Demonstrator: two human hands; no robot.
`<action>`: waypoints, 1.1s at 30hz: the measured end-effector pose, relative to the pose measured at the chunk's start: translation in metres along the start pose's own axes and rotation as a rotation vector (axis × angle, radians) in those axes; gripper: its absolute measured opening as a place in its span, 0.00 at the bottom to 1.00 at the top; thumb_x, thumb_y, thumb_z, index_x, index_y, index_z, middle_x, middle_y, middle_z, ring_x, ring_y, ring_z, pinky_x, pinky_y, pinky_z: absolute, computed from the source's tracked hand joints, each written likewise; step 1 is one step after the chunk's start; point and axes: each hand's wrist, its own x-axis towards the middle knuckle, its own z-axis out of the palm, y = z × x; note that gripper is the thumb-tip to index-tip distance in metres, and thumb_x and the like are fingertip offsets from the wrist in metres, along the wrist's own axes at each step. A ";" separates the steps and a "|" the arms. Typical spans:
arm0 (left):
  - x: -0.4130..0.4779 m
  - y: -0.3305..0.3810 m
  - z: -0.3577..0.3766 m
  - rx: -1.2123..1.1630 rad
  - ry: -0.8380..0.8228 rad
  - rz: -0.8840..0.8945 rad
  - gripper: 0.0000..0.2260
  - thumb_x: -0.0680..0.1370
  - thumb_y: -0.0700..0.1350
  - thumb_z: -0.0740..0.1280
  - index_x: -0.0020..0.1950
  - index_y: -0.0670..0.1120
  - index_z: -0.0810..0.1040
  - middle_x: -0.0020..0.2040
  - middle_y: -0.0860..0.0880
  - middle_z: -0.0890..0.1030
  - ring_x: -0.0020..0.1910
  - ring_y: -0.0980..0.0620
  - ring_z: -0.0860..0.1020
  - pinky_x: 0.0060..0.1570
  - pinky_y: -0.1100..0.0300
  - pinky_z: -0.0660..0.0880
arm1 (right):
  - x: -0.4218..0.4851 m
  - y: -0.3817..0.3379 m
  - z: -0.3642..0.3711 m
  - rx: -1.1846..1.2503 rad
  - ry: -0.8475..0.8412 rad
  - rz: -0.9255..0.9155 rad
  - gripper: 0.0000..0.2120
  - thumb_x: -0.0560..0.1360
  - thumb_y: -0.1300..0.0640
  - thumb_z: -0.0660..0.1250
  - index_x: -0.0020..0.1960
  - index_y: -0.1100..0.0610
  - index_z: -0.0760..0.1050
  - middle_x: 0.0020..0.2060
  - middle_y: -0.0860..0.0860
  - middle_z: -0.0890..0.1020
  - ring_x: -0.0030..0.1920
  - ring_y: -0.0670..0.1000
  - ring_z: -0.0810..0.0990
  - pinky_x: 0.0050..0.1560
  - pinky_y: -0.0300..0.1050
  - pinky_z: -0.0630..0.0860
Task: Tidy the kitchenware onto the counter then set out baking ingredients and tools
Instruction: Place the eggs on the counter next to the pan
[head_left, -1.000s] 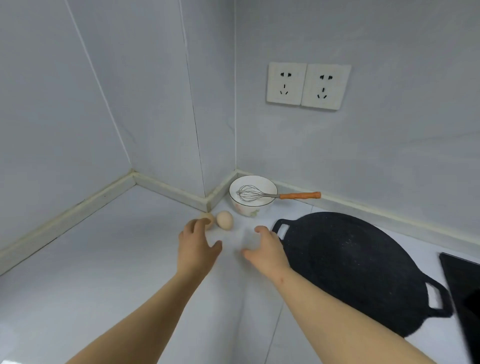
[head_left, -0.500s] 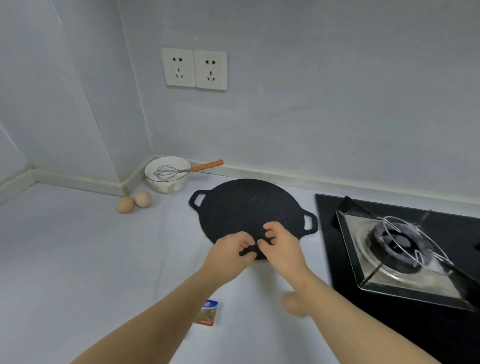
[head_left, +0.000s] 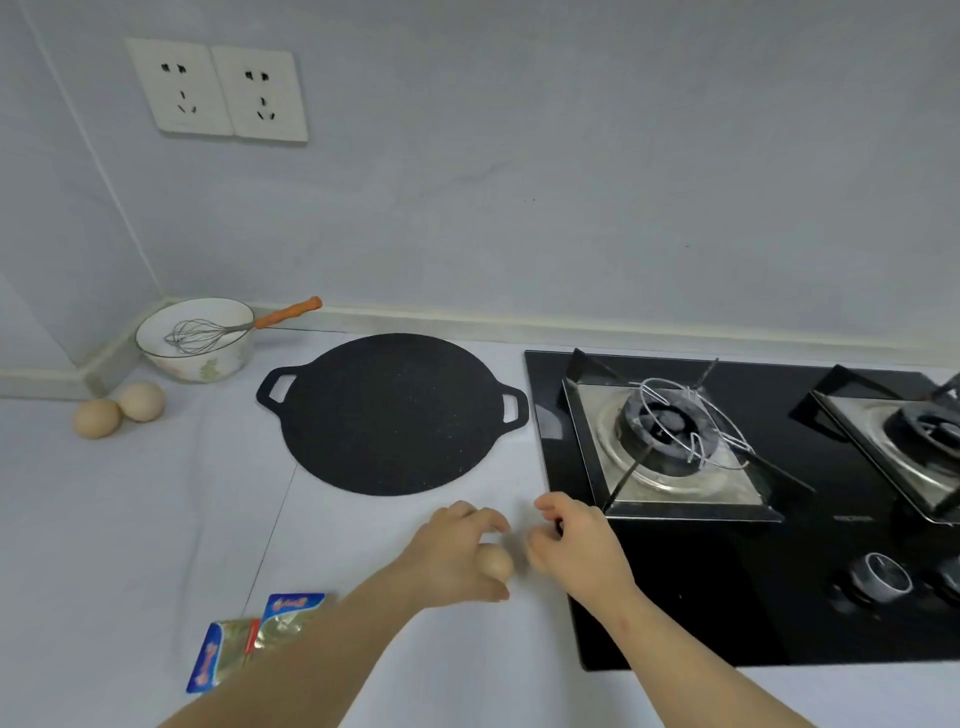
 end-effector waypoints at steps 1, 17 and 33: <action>0.000 0.000 0.001 0.026 0.004 -0.004 0.29 0.68 0.51 0.74 0.68 0.55 0.68 0.62 0.52 0.68 0.63 0.51 0.66 0.63 0.59 0.66 | -0.001 0.003 0.000 -0.018 -0.014 -0.027 0.19 0.73 0.58 0.62 0.63 0.54 0.73 0.50 0.47 0.77 0.54 0.49 0.73 0.55 0.42 0.73; 0.003 -0.003 -0.002 -0.018 0.188 -0.162 0.14 0.71 0.46 0.69 0.54 0.48 0.72 0.47 0.54 0.73 0.46 0.54 0.72 0.44 0.63 0.70 | 0.009 -0.003 0.001 -0.344 -0.198 -0.177 0.26 0.74 0.46 0.64 0.70 0.48 0.62 0.60 0.48 0.74 0.59 0.52 0.67 0.55 0.44 0.72; -0.072 -0.080 -0.089 -0.319 0.693 -0.524 0.15 0.74 0.46 0.66 0.60 0.46 0.71 0.49 0.51 0.76 0.48 0.52 0.74 0.47 0.62 0.69 | 0.040 -0.140 0.064 0.292 -0.296 -0.243 0.16 0.73 0.59 0.66 0.61 0.50 0.74 0.51 0.45 0.76 0.50 0.45 0.73 0.49 0.37 0.67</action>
